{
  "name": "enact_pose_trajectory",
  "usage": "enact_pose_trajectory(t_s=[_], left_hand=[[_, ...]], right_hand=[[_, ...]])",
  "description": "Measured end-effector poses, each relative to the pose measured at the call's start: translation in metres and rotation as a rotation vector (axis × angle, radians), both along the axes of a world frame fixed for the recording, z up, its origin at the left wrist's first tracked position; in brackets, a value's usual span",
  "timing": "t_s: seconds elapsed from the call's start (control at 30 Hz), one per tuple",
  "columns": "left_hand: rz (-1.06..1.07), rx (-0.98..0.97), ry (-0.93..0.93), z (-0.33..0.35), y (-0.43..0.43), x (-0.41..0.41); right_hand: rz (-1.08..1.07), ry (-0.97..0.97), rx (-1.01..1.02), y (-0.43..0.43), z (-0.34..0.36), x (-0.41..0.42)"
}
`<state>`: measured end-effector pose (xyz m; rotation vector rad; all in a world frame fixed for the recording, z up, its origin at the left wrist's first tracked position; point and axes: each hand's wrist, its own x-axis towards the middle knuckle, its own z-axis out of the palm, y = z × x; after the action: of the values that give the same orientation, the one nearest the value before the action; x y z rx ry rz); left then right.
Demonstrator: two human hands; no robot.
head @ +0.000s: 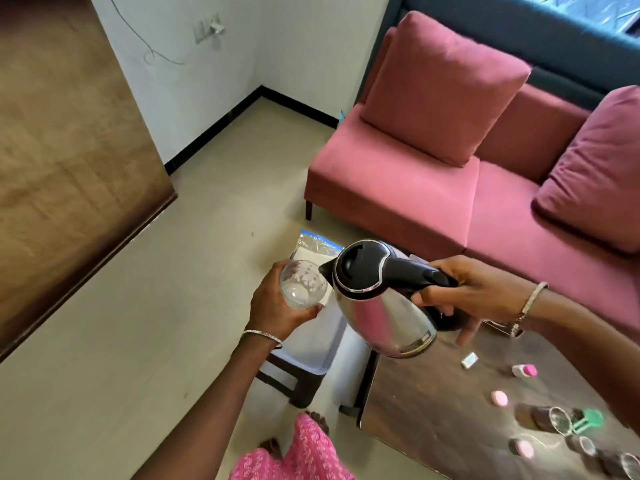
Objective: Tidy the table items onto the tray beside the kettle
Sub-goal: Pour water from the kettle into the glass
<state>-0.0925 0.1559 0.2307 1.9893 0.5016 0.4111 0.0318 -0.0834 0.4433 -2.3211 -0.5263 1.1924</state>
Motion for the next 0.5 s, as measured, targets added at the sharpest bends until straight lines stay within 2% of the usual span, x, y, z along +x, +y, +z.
enact_pose_trajectory(t_s=[0.5], left_hand=[[-0.014, 0.074, -0.037, 0.011, -0.014, 0.006]], right_hand=[[0.142, -0.215, -0.047, 0.003, 0.013, 0.014]])
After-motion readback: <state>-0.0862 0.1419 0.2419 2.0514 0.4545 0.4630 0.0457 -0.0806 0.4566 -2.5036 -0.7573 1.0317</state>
